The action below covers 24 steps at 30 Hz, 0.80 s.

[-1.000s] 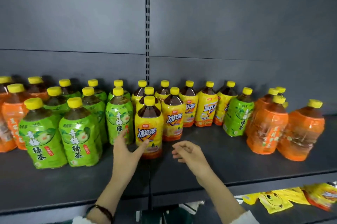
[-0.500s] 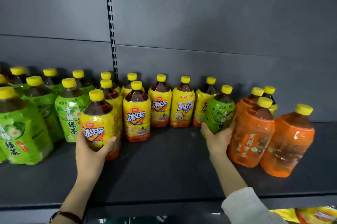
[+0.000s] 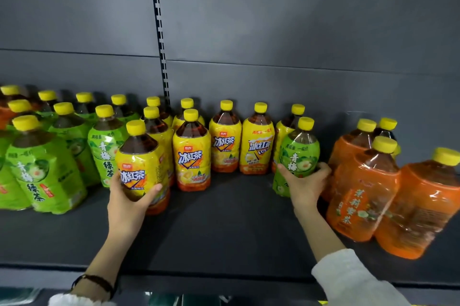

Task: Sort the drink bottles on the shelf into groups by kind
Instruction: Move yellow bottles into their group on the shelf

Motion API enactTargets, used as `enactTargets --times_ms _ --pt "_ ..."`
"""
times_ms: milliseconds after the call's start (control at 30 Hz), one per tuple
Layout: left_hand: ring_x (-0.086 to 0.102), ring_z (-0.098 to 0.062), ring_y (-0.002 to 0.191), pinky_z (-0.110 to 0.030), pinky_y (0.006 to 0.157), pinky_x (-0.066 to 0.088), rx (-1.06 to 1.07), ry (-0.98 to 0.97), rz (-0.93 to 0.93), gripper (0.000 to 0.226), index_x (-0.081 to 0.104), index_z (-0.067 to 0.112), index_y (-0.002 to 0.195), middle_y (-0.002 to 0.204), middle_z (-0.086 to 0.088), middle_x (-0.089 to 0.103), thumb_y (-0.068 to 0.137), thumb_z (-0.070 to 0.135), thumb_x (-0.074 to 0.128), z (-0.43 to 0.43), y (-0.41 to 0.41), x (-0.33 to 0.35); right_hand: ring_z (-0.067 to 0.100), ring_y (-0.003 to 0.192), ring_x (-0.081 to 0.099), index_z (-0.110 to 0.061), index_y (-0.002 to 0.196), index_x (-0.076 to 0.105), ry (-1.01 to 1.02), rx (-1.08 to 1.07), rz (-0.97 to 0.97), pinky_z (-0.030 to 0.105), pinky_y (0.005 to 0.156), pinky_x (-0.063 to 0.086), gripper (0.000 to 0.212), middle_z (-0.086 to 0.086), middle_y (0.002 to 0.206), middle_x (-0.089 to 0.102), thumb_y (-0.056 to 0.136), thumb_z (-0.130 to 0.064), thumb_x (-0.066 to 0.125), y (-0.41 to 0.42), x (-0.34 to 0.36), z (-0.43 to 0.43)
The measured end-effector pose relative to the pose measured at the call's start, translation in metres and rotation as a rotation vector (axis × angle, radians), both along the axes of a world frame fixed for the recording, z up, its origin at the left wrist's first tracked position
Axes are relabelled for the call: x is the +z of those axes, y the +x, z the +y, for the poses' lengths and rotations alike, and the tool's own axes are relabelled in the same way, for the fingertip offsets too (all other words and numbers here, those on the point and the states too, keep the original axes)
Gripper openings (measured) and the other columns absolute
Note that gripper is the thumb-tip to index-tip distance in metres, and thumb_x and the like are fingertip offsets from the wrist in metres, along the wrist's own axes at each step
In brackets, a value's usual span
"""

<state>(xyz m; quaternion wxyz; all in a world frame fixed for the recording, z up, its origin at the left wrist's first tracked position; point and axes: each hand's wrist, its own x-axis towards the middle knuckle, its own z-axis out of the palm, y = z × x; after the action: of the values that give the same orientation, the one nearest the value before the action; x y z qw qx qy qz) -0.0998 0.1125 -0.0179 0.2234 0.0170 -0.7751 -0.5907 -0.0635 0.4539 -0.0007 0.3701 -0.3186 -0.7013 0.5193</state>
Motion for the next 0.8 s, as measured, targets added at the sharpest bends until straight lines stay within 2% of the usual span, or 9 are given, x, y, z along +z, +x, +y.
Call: enactTargets --times_ms 67,133,267,400,467,533,633,733,800 --pt "0.05 -0.028 0.122 -0.035 0.096 0.038 0.006 -0.009 0.0 0.086 0.032 0.016 0.142 0.136 -0.008 0.052 0.072 0.023 0.081 0.0 0.0 0.0 0.026 0.123 0.048 -0.023 0.13 0.028 -0.051 0.06 0.046 0.042 0.099 0.046 0.096 0.006 0.13 0.043 0.057 -0.031 0.09 0.002 0.0 -0.006" --pt "0.051 -0.027 0.121 -0.035 0.095 0.038 0.008 -0.005 0.004 0.086 0.032 0.016 0.141 0.135 -0.007 0.052 0.071 0.024 0.082 0.0 0.001 0.0 0.022 0.12 0.049 -0.023 0.129 0.028 -0.046 0.116 0.052 0.035 0.094 0.046 0.095 0.0 0.123 0.044 0.058 -0.028 0.09 0.005 0.0 -0.016" --pt "0.052 -0.023 0.116 -0.036 0.098 0.04 -0.014 0.013 0.013 0.086 0.033 0.019 0.14 0.131 -0.003 0.053 0.07 0.027 0.083 0.001 0.002 0.0 0.018 0.124 0.041 -0.019 0.136 0.029 0.035 0.238 0.038 0.037 0.103 0.04 0.111 -0.003 0.125 0.039 0.048 -0.034 0.093 0.016 -0.005 -0.047" --pt "0.053 -0.019 0.119 -0.045 0.102 0.044 -0.125 0.095 -0.012 0.103 0.032 0.03 0.139 0.128 0.008 0.052 0.052 0.057 0.081 -0.005 -0.002 -0.004 0.008 0.115 0.038 -0.023 0.135 0.033 0.096 0.472 0.016 0.026 0.096 0.034 0.108 -0.009 0.115 0.034 0.046 -0.036 0.093 0.029 -0.008 -0.091" --pt "0.053 -0.013 0.121 -0.045 0.105 0.042 -0.236 0.14 -0.026 0.102 0.028 0.032 0.144 0.135 0.008 0.05 0.06 0.053 0.082 -0.012 -0.001 -0.005 0.005 0.113 0.039 -0.031 0.131 0.033 0.111 0.574 0.011 0.024 0.094 0.034 0.107 -0.018 0.112 0.033 0.041 -0.047 0.088 0.034 -0.007 -0.117" --pt "0.051 -0.001 0.122 -0.036 0.107 0.042 -0.397 0.195 -0.043 0.1 0.019 0.033 0.15 0.143 0.011 0.046 0.071 0.046 0.078 -0.02 0.005 -0.002 0.004 0.115 0.039 -0.04 0.127 0.03 0.111 0.651 0.008 0.024 0.096 0.035 0.104 -0.025 0.113 0.029 0.037 -0.057 0.08 0.036 -0.008 -0.142" --pt "0.046 0.016 0.119 -0.008 0.091 0.043 -0.538 0.214 -0.039 0.112 0.012 0.034 0.151 0.145 0.021 0.037 0.061 0.058 0.074 -0.034 0.018 0.009 0.002 0.119 0.033 -0.045 0.128 0.023 0.098 0.77 -0.003 0.025 0.101 0.033 0.102 -0.029 0.117 0.024 0.043 -0.061 0.075 0.037 -0.01 -0.175" --pt "0.033 0.016 0.129 -0.003 0.092 0.037 -0.573 0.13 0.026 0.11 0.012 0.033 0.15 0.15 0.022 0.026 0.063 0.065 0.07 -0.045 0.035 0.012 0.001 0.127 0.023 -0.05 0.132 0.015 0.097 0.897 -0.042 0.033 0.112 0.029 0.099 -0.023 0.125 0.022 0.052 -0.065 0.071 0.04 -0.01 -0.202" --pt "0.027 0.009 0.136 -0.007 0.1 0.033 -0.602 0.057 0.024 0.099 0.021 0.042 0.144 0.15 0.019 0.025 0.062 0.065 0.072 -0.048 0.044 0.005 -0.001 0.129 0.017 -0.051 0.133 0.012 0.098 0.968 -0.063 0.036 0.115 0.025 0.096 -0.02 0.131 0.019 0.056 -0.064 0.066 0.04 -0.009 -0.216"
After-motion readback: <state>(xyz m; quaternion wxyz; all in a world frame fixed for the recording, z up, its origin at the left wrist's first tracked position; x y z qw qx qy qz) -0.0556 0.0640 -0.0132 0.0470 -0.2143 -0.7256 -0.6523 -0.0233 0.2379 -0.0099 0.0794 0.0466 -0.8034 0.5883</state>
